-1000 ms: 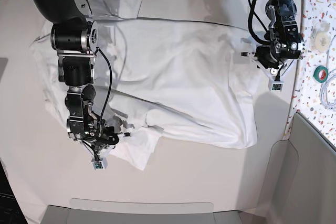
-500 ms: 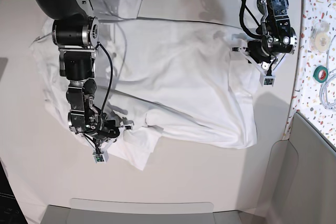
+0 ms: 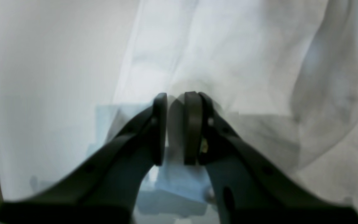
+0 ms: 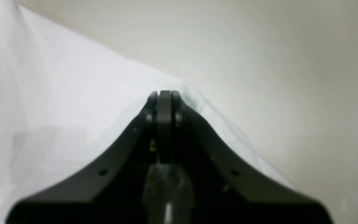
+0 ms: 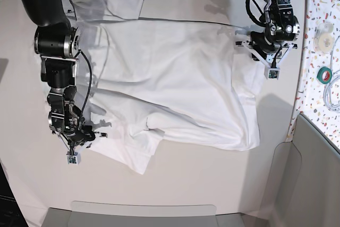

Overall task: Layout the t-shirt on the table in an organized manner, then fold the t-shirt properly
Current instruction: 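Hold the shirt corner with the left gripper and drag the hem with the right gripper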

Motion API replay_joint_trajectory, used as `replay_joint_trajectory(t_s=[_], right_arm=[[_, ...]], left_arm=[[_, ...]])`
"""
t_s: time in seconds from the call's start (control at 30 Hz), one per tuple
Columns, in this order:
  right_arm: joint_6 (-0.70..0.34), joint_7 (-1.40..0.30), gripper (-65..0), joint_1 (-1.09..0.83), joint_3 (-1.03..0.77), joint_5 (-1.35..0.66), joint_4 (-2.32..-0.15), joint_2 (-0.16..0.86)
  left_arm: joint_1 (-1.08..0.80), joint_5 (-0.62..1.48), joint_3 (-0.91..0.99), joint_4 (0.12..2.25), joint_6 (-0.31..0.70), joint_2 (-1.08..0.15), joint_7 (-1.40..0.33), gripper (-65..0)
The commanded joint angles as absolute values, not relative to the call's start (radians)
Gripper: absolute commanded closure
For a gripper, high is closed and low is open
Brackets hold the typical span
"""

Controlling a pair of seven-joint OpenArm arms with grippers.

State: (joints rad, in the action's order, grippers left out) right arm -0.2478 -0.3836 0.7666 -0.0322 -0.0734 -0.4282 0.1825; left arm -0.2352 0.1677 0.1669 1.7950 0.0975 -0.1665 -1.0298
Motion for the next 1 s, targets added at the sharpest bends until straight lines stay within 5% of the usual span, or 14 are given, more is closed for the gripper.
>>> replay_joint_trajectory(t_s=[0.0, 0.5, 0.97], right_arm=[[-0.236, -0.389, 0.0, 0.789, -0.035, -0.062, -0.429, 0.196], [-0.239, -0.608, 0.0, 0.659, -0.025, -0.295, -0.897, 0.147], [-0.239, -0.433, 0.0, 0.728, -0.024, -0.206, -0.501, 0.133]], left_arm=[[-0.245, 0.151, 0.170, 1.796, 0.094, -0.174, -1.075, -8.4], [-0.245, 0.151, 0.170, 1.796, 0.094, -0.166, -1.076, -8.4], [-0.245, 0.151, 0.170, 1.794, 0.094, -0.170, -1.072, -8.4]])
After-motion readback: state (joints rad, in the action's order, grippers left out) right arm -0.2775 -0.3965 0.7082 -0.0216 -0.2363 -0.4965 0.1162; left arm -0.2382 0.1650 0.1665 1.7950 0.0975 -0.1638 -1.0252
